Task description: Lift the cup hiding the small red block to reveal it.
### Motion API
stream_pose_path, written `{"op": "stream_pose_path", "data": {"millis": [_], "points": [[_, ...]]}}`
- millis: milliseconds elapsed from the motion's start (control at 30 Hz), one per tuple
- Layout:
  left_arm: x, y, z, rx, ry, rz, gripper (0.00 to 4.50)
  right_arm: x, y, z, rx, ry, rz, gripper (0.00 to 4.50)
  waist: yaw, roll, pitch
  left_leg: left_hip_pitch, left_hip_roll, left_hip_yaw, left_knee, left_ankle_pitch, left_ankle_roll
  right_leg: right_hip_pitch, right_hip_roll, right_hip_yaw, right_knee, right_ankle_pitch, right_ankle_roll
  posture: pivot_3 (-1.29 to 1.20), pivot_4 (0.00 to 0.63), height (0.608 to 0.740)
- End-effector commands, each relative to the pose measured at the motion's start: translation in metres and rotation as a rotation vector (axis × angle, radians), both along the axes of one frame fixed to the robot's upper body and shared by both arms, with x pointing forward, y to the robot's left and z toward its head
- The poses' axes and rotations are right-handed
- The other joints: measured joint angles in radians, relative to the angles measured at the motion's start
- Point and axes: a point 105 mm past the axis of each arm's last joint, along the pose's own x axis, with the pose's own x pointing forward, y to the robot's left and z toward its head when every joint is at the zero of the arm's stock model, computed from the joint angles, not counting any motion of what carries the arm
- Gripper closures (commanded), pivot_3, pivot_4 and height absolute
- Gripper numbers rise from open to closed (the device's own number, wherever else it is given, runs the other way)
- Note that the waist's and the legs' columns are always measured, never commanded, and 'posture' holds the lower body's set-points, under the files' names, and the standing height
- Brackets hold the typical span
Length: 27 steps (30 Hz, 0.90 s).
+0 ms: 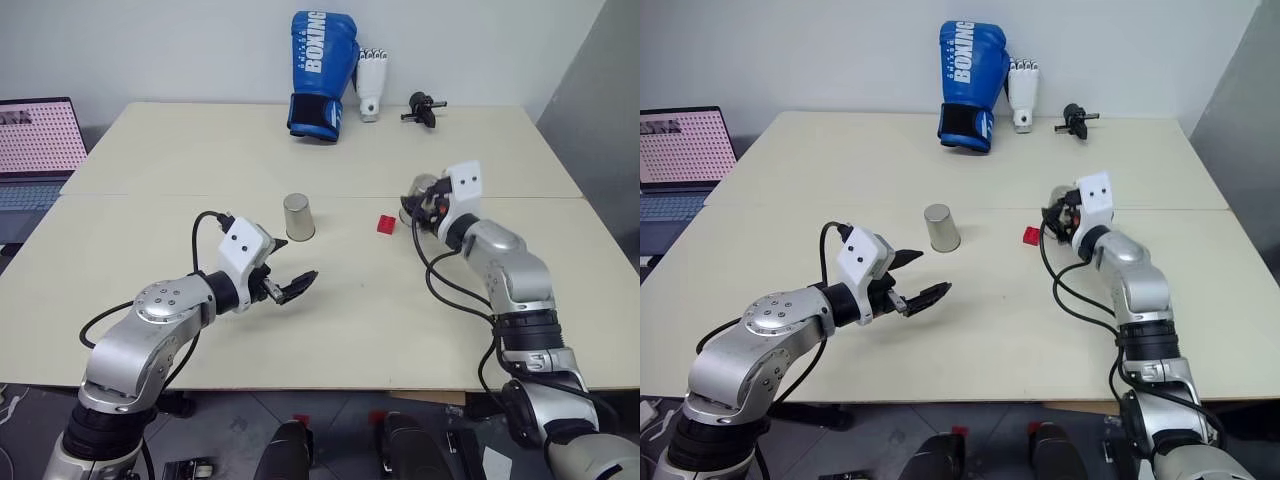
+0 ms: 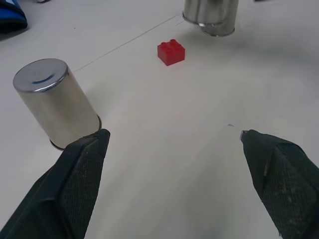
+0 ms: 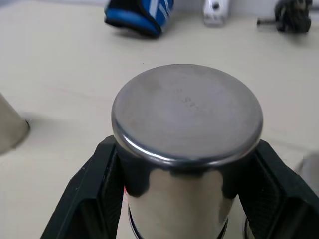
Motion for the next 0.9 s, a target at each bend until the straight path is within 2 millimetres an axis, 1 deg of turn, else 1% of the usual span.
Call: {"op": "stream_pose_path", "data": {"millis": [33, 100, 167, 200, 300, 400, 467, 533, 600, 633, 700, 767, 800, 867, 900], "points": [[-0.001, 0.001, 0.012, 0.005, -0.051, -0.008, 0.0, -0.001, 0.002, 0.0, 0.018, 0.008, -0.004, 1.77, -0.002, 0.0, 0.0, 0.0, 0.0, 0.0, 0.0, 0.0, 0.0, 0.0, 0.0, 0.0, 0.0, 0.0, 0.0, 0.0, 0.15, 0.74], [0.0, 0.001, 0.012, 0.006, -0.05, -0.005, 0.0, -0.003, 0.001, -0.008, 0.01, 0.025, -0.003, 1.77, -0.001, 0.0, 0.0, 0.0, 0.0, 0.0, 0.0, 0.0, 0.0, 0.0, 0.0, 0.0, 0.0, 0.0, 0.0, 0.0, 0.15, 0.74], [-0.001, 0.001, 0.011, 0.005, -0.049, -0.003, 0.0, -0.005, -0.001, -0.015, 0.005, 0.035, 0.001, 1.06, -0.001, 0.0, 0.0, 0.0, 0.0, 0.0, 0.0, 0.0, 0.0, 0.0, 0.0, 0.0, -0.001, 0.0, 0.0, 0.0, 0.15, 0.74], [-0.001, 0.001, 0.011, 0.004, -0.049, -0.002, 0.0, -0.006, -0.001, -0.016, 0.011, 0.037, 0.004, 0.87, -0.001, 0.0, 0.0, 0.0, 0.0, 0.0, 0.0, 0.0, 0.0, 0.0, 0.0, 0.0, -0.001, 0.0, 0.0, 0.0, 0.15, 0.74], [0.0, 0.002, 0.012, 0.002, -0.052, 0.003, 0.0, -0.007, -0.005, -0.008, -0.009, 0.003, 0.011, 0.08, 0.0, 0.0, 0.0, -0.001, 0.0, 0.0, 0.0, 0.0, 0.0, 0.0, 0.0, 0.0, -0.001, 0.0, 0.0, 0.0, 0.15, 0.74], [0.001, 0.003, 0.013, 0.001, -0.053, 0.005, 0.0, -0.008, -0.005, 0.01, -0.024, -0.052, 0.031, 0.03, 0.0, 0.0, 0.0, 0.0, 0.0, 0.0, 0.0, 0.0, 0.0, 0.0, 0.0, 0.0, 0.0, 0.0, 0.001, 0.0, 0.15, 0.74], [0.002, 0.005, 0.014, 0.002, -0.056, 0.007, 0.0, -0.013, -0.002, 0.045, -0.01, -0.122, 0.064, 0.03, 0.0, 0.0, 0.0, 0.0, 0.0, 0.0, 0.0, 0.0, 0.0, 0.0, 0.0, 0.0, 0.0, -0.001, 0.001, 0.0, 0.15, 0.74], [0.003, 0.006, 0.015, 0.01, -0.059, 0.01, 0.0, -0.018, -0.001, 0.067, -0.004, -0.156, 0.091, 0.03, -0.003, 0.0, 0.0, 0.0, 0.0, 0.0, 0.0, 0.0, 0.0, 0.0, 0.0, 0.0, 0.0, -0.001, 0.001, 0.0, 0.15, 0.74], [0.003, 0.007, 0.015, 0.015, -0.059, 0.011, 0.0, -0.024, -0.002, 0.076, -0.005, -0.154, 0.117, 0.03, -0.003, 0.0, 0.0, 0.0, 0.0, 0.0, 0.0, 0.0, 0.0, 0.0, 0.0, 0.0, 0.0, -0.001, 0.001, 0.0, 0.15, 0.74], [0.004, 0.009, 0.015, 0.019, -0.059, 0.012, 0.0, -0.028, -0.006, 0.08, -0.015, -0.145, 0.129, 0.03, -0.001, 0.0, 0.0, 0.0, 0.0, 0.0, 0.0, 0.0, 0.0, 0.0, 0.0, -0.001, 0.0, -0.001, 0.001, 0.0, 0.15, 0.74], [0.005, 0.012, 0.016, 0.025, -0.061, 0.017, 0.0, -0.034, -0.017, 0.081, -0.037, -0.109, 0.131, 0.03, 0.004, 0.0, 0.0, 0.0, 0.0, -0.001, 0.0, 0.0, 0.0, 0.0, 0.0, -0.001, -0.001, -0.001, 0.001, 0.0, 0.15, 0.74], [0.005, 0.014, 0.016, 0.028, -0.062, 0.022, 0.0, -0.039, -0.024, 0.078, -0.059, -0.078, 0.131, 0.03, 0.011, 0.0, 0.0, -0.001, 0.0, -0.001, 0.0, 0.0, 0.0, 0.0, 0.0, -0.001, -0.002, -0.001, 0.001, 0.0, 0.15, 0.74], [0.006, 0.017, 0.016, 0.034, -0.061, 0.025, 0.0, -0.047, -0.029, 0.069, -0.085, -0.03, 0.148, 0.03, 0.014, 0.0, 0.0, -0.001, -0.001, -0.001, 0.0, 0.0, 0.0, 0.0, -0.001, -0.001, -0.002, -0.001, 0.001, 0.0, 0.15, 0.74], [0.005, 0.023, 0.014, 0.051, -0.052, 0.032, 0.0, -0.068, -0.037, 0.048, -0.139, 0.088, 0.21, 0.03, 0.021, 0.0, 0.0, -0.001, -0.001, -0.001, 0.0, 0.0, 0.0, 0.001, -0.001, -0.001, -0.002, -0.001, 0.001, 0.0, 0.15, 0.74], [0.006, 0.027, 0.013, 0.06, -0.05, 0.039, 0.0, -0.077, -0.04, 0.041, -0.155, 0.127, 0.231, 0.03, 0.024, 0.0, 0.0, -0.002, -0.001, -0.001, 0.0, 0.0, 0.0, 0.0, -0.002, -0.001, -0.003, -0.001, 0.001, 0.0, 0.15, 0.74]]}}
